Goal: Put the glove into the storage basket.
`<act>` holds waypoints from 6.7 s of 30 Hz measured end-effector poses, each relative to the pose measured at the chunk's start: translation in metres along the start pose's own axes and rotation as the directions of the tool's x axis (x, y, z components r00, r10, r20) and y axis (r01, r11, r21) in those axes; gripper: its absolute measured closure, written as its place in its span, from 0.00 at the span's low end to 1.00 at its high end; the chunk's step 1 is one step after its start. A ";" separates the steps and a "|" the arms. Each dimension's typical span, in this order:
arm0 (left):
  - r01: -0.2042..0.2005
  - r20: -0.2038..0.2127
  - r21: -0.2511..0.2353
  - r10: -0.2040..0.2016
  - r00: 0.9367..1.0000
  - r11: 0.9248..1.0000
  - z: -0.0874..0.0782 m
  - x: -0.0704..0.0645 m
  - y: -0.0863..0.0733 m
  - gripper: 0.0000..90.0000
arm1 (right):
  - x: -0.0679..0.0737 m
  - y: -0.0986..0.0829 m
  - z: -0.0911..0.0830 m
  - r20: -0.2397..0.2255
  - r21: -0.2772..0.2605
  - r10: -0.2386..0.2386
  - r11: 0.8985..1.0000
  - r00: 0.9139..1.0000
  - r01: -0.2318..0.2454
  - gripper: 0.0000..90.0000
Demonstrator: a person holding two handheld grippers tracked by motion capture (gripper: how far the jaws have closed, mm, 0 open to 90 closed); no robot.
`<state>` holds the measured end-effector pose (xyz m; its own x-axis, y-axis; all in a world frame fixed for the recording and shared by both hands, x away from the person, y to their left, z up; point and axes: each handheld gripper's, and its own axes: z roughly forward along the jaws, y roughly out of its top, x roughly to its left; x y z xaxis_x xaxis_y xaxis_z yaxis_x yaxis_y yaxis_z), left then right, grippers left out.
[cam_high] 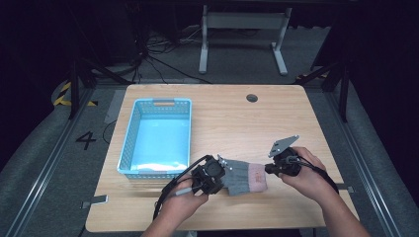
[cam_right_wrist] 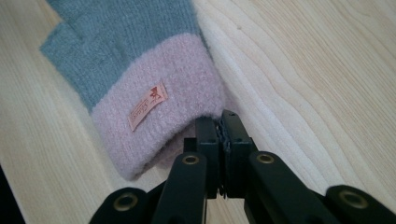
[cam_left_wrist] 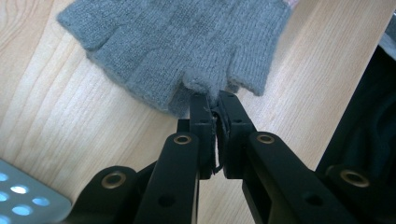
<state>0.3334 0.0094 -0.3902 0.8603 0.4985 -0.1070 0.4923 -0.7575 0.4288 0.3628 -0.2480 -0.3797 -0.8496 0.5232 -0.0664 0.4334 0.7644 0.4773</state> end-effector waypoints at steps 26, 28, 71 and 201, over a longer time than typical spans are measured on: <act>0.017 -0.012 0.068 -0.016 1.000 0.998 0.029 0.008 0.000 0.95 | -0.013 -0.008 0.037 -0.004 0.026 0.060 0.998 0.998 -0.060 0.99; 0.020 -0.018 0.071 -0.019 1.000 0.997 0.030 0.010 0.000 0.95 | -0.014 -0.009 0.037 -0.006 0.030 0.062 0.998 0.998 -0.061 0.99; 0.060 0.060 -0.113 -0.053 0.997 0.992 -0.008 0.012 0.022 0.52 | -0.030 -0.032 -0.007 0.084 -0.046 0.157 0.987 0.984 -0.153 0.85; 0.014 -0.067 -0.142 -0.024 0.997 0.990 -0.072 0.056 0.034 0.75 | -0.050 -0.020 0.010 0.019 -0.077 0.162 0.984 0.987 -0.160 0.77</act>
<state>0.3884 0.0416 -0.3170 0.8374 0.5436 -0.0573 0.4807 -0.6825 0.5506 0.3996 -0.2853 -0.3943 -0.7621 0.6474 -0.0046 0.5396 0.6392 0.5479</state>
